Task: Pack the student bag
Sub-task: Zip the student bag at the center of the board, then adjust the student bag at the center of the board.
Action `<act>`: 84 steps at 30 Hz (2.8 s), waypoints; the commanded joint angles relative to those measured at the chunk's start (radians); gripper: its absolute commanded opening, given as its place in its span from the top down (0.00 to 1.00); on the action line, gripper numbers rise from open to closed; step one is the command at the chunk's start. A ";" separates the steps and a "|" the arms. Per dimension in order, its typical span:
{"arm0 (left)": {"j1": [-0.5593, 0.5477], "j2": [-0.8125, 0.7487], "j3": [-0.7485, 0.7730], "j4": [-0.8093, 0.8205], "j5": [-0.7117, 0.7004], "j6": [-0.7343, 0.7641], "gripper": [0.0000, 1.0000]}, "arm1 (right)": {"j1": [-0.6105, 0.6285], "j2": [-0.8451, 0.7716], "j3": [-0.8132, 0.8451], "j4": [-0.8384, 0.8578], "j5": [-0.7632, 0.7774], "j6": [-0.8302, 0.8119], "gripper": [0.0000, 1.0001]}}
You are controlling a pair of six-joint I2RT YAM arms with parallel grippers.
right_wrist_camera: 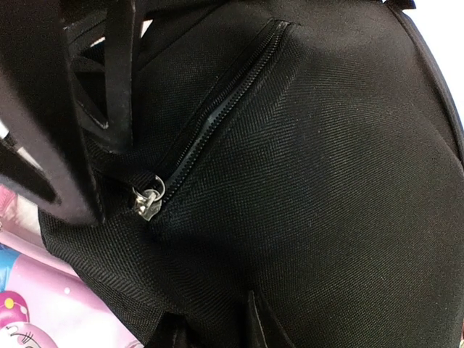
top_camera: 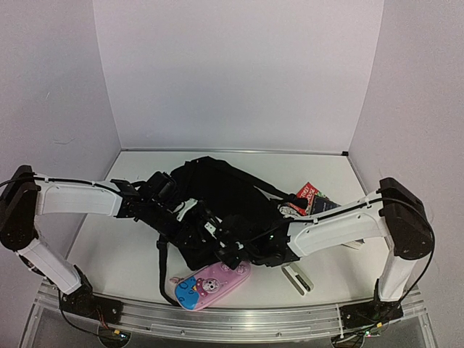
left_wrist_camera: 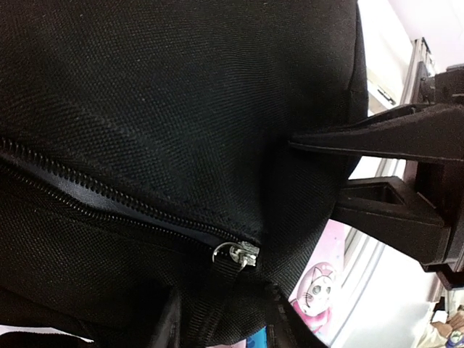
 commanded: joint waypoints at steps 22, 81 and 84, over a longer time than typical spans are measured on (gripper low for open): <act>0.065 -0.039 0.126 0.018 -0.411 -0.090 1.00 | 0.008 -0.074 -0.070 0.000 0.023 0.105 1.00; 0.573 0.546 0.425 0.318 0.329 -0.494 0.62 | -0.236 -0.446 -0.109 -0.047 -0.008 0.430 0.10; 0.572 0.489 0.405 0.375 0.346 -0.505 0.90 | -0.235 -0.460 -0.114 -0.047 0.009 0.432 0.10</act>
